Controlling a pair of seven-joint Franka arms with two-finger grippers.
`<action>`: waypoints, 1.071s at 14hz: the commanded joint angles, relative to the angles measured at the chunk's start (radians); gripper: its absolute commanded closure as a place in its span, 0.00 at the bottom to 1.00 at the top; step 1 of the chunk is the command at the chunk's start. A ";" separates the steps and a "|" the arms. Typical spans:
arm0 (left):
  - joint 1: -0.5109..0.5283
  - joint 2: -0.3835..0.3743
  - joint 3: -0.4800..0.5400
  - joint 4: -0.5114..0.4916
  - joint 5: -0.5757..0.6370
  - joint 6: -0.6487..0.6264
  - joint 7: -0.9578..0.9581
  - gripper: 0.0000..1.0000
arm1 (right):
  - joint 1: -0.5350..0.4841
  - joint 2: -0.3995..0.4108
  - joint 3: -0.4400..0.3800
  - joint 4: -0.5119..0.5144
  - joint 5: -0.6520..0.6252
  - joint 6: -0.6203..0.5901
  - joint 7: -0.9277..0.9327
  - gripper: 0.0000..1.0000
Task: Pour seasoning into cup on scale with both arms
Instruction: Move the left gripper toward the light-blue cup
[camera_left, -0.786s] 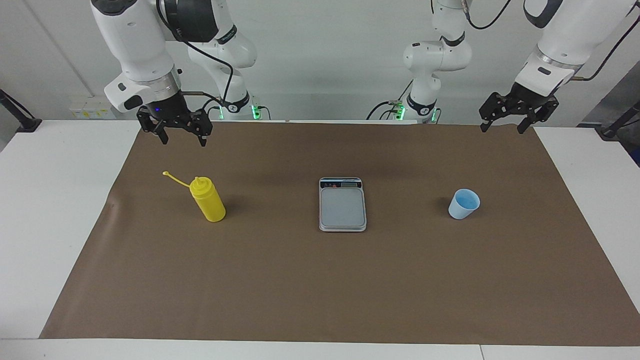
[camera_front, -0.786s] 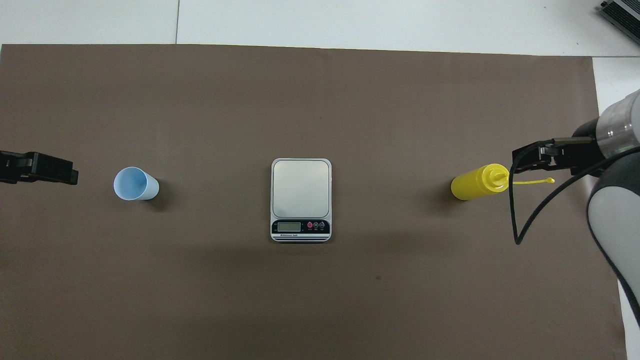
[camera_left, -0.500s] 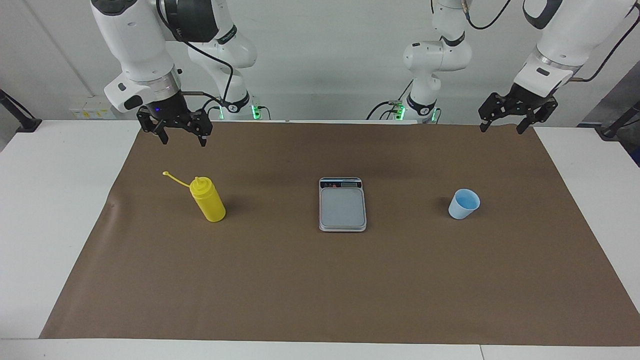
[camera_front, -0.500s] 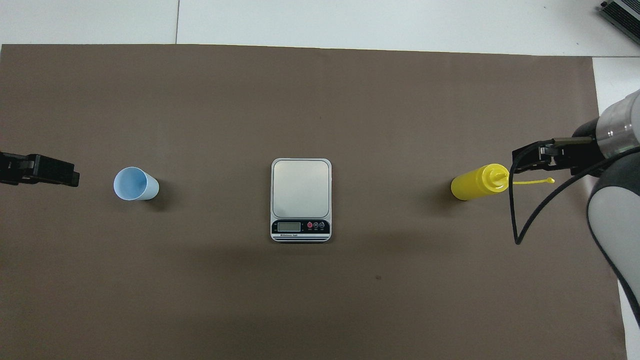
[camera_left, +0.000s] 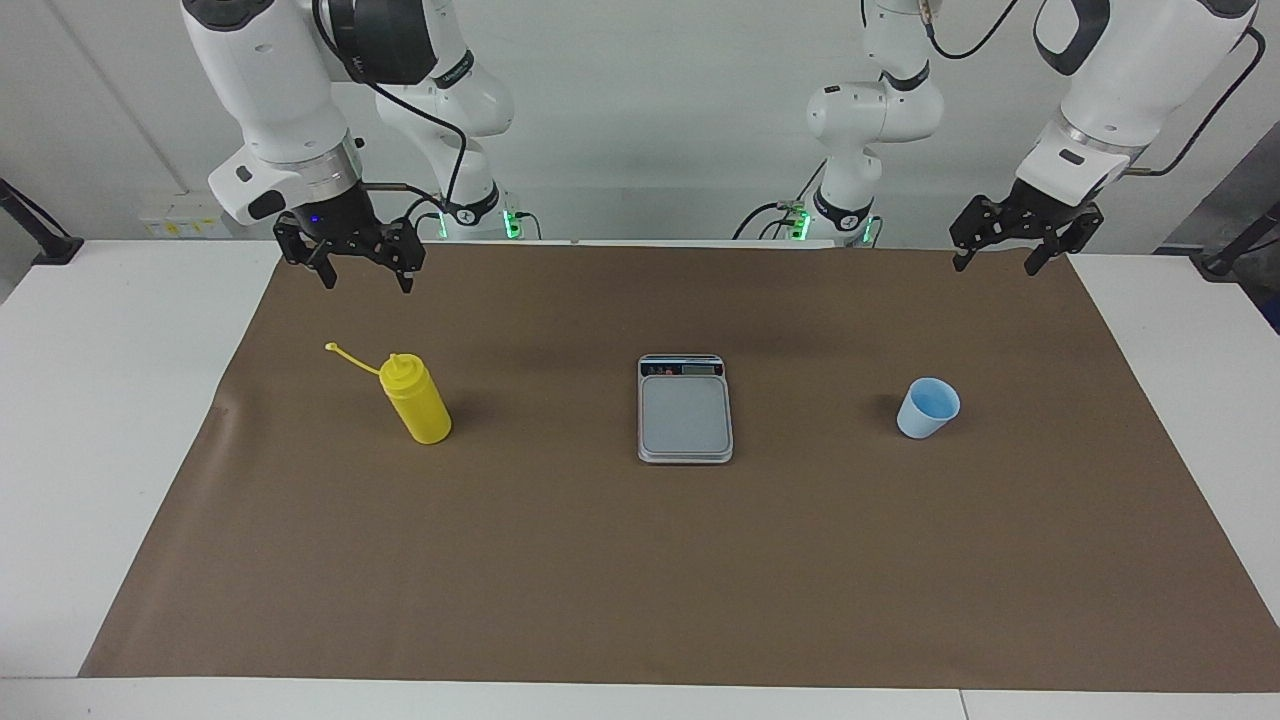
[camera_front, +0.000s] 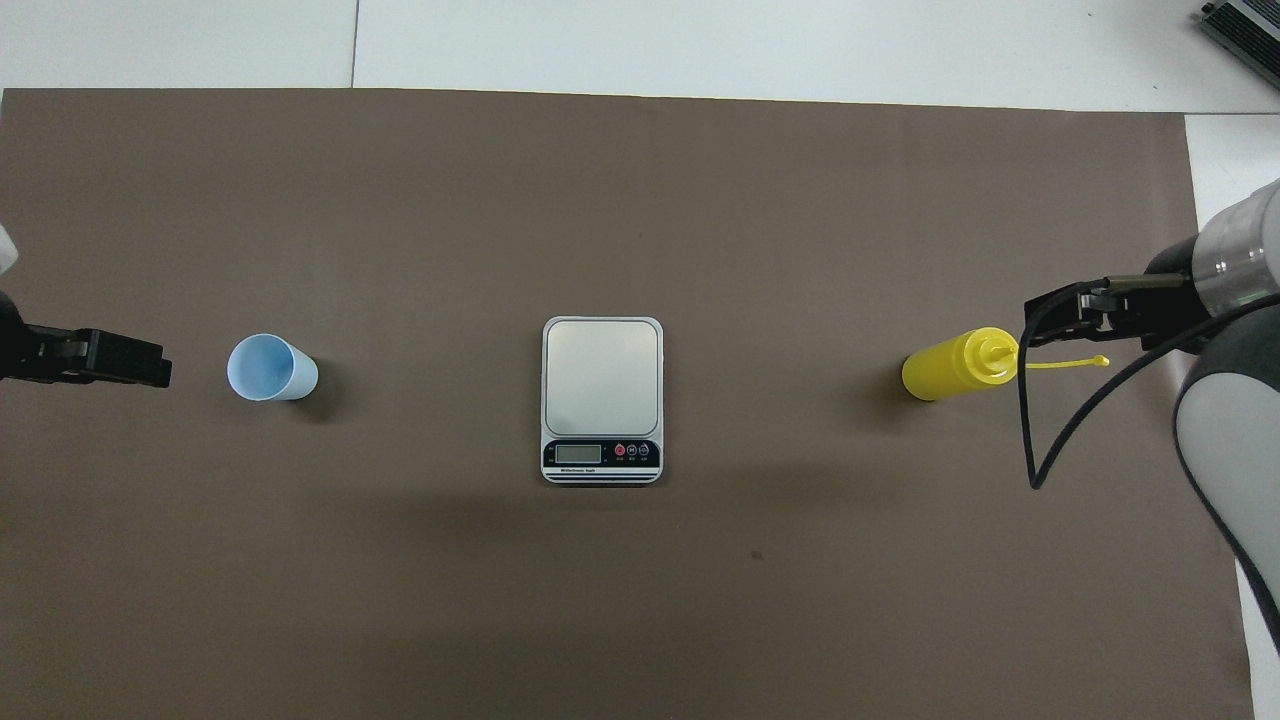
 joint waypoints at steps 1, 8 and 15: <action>0.034 -0.029 0.006 -0.047 -0.016 0.056 0.016 0.00 | -0.019 -0.023 0.007 -0.026 0.022 0.012 -0.023 0.00; 0.084 0.161 0.006 -0.050 -0.016 0.253 -0.045 0.00 | -0.019 -0.023 0.007 -0.026 0.022 0.012 -0.025 0.00; 0.088 0.167 0.004 -0.353 -0.019 0.565 -0.069 0.00 | -0.019 -0.023 0.007 -0.026 0.022 0.012 -0.025 0.00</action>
